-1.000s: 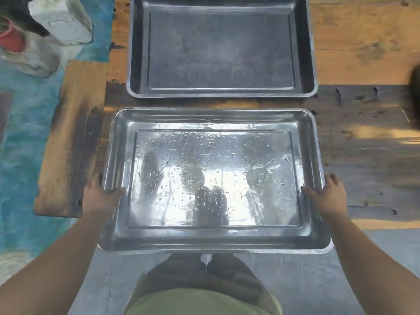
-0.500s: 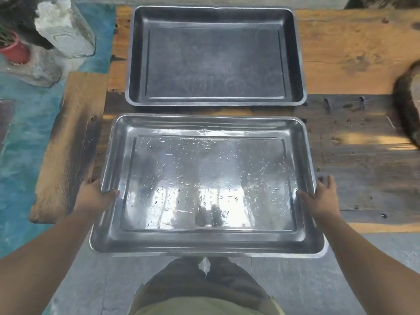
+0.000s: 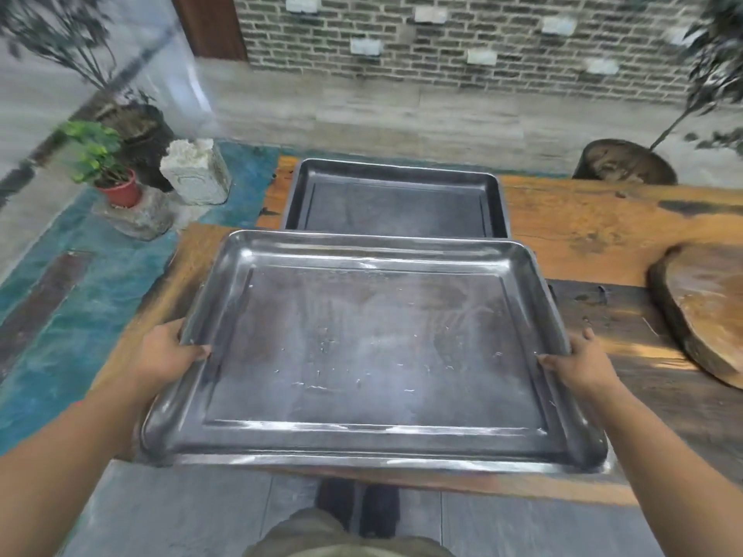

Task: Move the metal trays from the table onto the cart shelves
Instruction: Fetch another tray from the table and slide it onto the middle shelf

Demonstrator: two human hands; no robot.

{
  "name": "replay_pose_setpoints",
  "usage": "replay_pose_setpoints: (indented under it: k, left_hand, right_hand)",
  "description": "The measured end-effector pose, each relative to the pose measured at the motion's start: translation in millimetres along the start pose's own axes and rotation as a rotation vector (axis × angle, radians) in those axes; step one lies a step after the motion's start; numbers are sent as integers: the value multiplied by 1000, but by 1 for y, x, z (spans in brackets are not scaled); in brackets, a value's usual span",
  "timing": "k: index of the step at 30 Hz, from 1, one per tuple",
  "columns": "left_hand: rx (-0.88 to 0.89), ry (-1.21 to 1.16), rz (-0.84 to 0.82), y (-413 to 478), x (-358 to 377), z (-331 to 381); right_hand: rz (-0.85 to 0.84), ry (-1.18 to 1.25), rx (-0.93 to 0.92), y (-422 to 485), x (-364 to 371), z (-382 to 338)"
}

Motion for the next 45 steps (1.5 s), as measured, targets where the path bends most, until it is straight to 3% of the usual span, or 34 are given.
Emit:
replay_pose_setpoints:
  k: [10, 20, 32, 45]
  left_hand:
    - [37, -164, 115, -3, -107, 32]
    - [-73, -283, 95, -30, -123, -5]
    - [-383, -359, 240, -122, -136, -179]
    - [-769, -482, 518, -339, -164, -409]
  right_hand:
    - [62, 211, -139, -8, -64, -129]
    - [-15, 254, -169, 0, -43, -162]
    - [-335, 187, -377, -23, 98, -270]
    - [-703, 98, -744, -213, 330, -448]
Point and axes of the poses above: each hand's wrist, its own y-axis towards the middle knuckle, its own x-axis out of the palm, z = x × y, the point moved 2 cm from there along y, towards the middle knuckle, and after that the axes turned 14 degrees about y, right-handed, at the moved point
